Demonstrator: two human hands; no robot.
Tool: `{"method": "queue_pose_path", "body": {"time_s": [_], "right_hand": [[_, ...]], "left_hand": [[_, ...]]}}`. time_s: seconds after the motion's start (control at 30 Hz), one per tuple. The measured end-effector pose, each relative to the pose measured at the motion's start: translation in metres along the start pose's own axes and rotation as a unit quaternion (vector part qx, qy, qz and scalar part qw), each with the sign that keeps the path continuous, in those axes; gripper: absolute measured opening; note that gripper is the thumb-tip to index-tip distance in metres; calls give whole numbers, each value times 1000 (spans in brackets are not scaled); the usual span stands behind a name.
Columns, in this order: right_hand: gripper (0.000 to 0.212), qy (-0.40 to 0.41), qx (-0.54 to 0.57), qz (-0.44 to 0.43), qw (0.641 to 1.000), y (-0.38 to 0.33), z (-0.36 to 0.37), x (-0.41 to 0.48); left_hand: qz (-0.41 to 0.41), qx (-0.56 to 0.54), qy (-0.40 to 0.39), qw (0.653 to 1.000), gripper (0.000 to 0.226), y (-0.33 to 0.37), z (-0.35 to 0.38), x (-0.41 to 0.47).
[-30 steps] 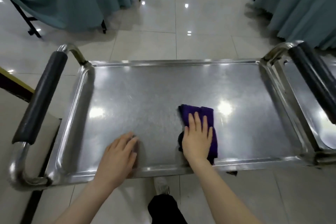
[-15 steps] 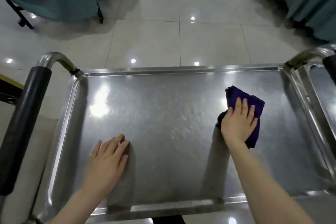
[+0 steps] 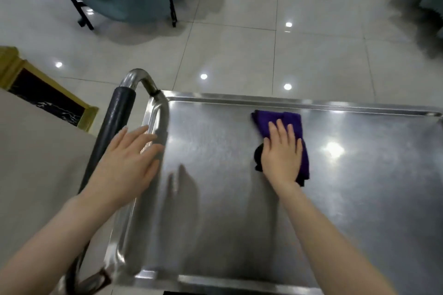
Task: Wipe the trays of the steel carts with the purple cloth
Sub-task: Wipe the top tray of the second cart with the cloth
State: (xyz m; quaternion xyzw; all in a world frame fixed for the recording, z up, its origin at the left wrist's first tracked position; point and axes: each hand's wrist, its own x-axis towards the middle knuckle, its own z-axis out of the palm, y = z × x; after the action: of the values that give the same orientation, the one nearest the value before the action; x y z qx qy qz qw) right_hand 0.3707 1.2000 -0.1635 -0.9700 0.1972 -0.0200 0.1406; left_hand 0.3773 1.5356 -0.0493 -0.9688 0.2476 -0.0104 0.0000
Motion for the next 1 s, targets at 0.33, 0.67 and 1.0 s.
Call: {"method": "queue_pose_path", "body": {"time_s": [0.33,0.67,1.0], "right_hand": [[51,-30,8,-10,999,-158,43,-37],[52,-119,38,-295,947,-173,49,-216],[49,-74,-10,-77,994,-178,43,-127]], "left_hand": [[-73,-173,74,979,29,-24,-7,-32],[-44,-235,70,969,34,-33,-14,-53],[-9,-187,58,981,33,-20,-5,-97]]}}
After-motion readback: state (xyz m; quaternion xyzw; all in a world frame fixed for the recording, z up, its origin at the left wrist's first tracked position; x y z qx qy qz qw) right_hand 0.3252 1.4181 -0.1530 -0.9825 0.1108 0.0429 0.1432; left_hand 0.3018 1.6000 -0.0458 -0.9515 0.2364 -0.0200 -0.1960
